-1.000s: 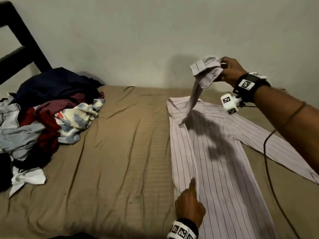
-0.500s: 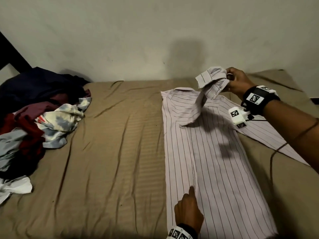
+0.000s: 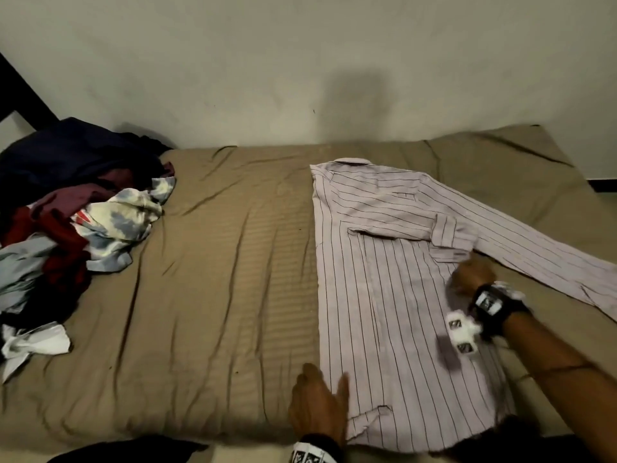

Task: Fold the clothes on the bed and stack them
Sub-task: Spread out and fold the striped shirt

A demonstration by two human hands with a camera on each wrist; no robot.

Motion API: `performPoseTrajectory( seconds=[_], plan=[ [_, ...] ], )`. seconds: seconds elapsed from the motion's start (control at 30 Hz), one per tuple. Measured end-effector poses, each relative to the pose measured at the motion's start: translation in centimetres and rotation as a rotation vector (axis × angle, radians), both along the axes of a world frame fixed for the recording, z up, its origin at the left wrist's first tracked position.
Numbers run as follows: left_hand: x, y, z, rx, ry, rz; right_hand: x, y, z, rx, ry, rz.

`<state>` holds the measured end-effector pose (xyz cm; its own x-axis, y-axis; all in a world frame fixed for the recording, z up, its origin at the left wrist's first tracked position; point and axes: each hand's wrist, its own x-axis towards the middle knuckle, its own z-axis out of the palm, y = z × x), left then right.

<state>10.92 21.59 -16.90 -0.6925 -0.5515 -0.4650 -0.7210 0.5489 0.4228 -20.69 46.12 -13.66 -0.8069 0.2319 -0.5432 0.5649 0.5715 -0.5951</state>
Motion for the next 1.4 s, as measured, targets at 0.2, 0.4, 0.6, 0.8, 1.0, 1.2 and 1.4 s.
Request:
performPoseTrajectory(
  seconds=[0.2, 0.4, 0.6, 0.8, 1.0, 1.2, 1.4],
  plan=[
    [3.3, -1.8, -3.1, 0.296, 0.004, 0.260, 19.0, -7.9, -5.6, -0.183, -0.063, 0.100],
    [3.6, -2.6, -3.4, 0.767, 0.167, 0.477, 21.9, -9.5, -5.9, -0.068, 0.010, 0.206],
    [5.7, -3.3, -4.6, 0.829, 0.093, 0.580, 22.8, -8.9, -5.2, -0.223, -0.055, 0.145],
    [6.8, -2.7, -4.6, 0.665, 0.330, 0.492, 21.5, -8.9, -5.8, -0.115, -0.106, 0.229],
    [8.5, -2.3, -4.6, 0.605, 0.358, 0.143, 21.3, -8.7, -6.3, -0.136, -0.112, 0.210],
    [8.9, -3.2, -4.0, 0.391, 0.347, -0.021, 21.5, -8.4, -6.4, -0.168, -0.128, 0.204],
    [9.2, -2.0, -3.5, 0.151, 0.251, -0.207, 21.5, -8.3, -6.2, -0.172, -0.141, 0.209]
  ],
)
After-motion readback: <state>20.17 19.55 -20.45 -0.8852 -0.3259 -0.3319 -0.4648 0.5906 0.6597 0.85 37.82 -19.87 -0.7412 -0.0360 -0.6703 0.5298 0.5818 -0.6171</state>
